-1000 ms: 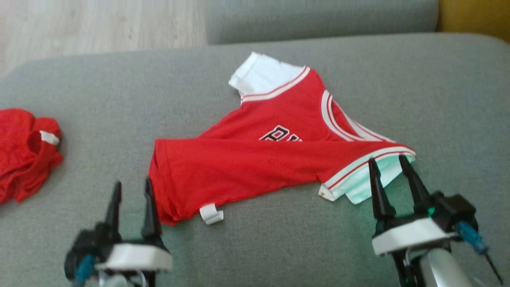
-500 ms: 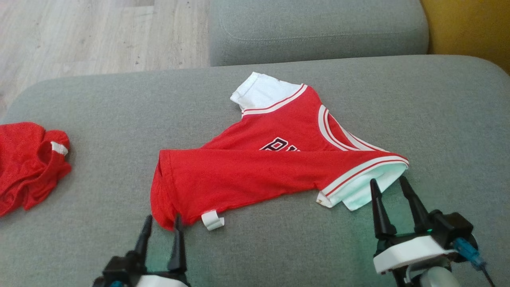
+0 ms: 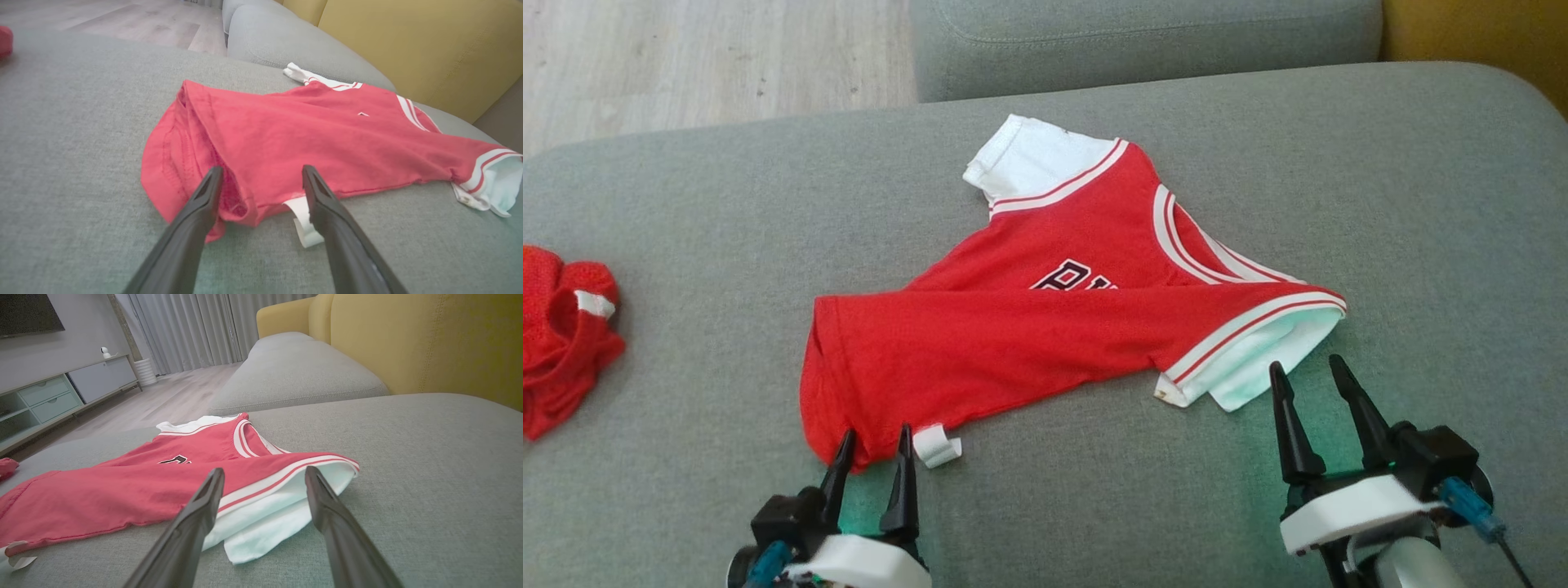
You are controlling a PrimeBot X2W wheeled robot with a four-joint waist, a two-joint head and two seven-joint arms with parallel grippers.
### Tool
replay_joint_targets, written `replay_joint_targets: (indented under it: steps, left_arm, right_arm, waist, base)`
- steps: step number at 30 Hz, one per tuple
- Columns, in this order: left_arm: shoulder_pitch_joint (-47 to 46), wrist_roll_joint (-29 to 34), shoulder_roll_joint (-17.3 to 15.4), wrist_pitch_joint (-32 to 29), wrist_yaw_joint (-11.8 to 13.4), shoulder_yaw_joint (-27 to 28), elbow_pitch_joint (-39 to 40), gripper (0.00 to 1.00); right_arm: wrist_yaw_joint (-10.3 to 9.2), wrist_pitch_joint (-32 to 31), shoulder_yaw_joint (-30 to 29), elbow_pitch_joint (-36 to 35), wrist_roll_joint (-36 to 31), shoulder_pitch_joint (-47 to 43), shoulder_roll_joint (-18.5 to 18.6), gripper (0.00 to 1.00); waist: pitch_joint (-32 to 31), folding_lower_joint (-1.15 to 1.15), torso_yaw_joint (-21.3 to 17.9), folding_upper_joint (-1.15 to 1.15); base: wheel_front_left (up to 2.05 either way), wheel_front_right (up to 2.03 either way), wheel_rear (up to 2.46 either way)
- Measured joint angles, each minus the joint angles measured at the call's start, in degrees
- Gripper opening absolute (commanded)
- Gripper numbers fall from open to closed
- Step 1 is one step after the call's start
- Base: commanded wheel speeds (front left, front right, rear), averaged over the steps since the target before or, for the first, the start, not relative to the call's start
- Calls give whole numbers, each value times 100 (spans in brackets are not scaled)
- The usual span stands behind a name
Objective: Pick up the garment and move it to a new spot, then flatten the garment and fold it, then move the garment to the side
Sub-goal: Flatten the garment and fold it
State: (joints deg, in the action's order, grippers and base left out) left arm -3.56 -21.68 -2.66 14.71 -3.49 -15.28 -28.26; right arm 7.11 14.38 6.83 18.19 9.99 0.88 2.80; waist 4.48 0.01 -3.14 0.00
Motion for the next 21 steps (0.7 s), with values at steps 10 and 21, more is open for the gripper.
replay_joint_targets:
  steps: [10, 21]
  left_arm:
    - [-122, -209, 1, -1, 55, 14, -270, 0]
    - [-13, -242, 8, 0, 140, 532, 483, 0]
  right_arm:
    - [0, 0, 22, 19, 1, 35, 0, 100]
    - [0, 0, -148, 71, 79, 91, -1, 100]
  waist:
    - [106, 0, -40, 0]
    - [28, 0, 218, 0]
  base:
    - [0, 0, 0]
    - [0, 0, 0]
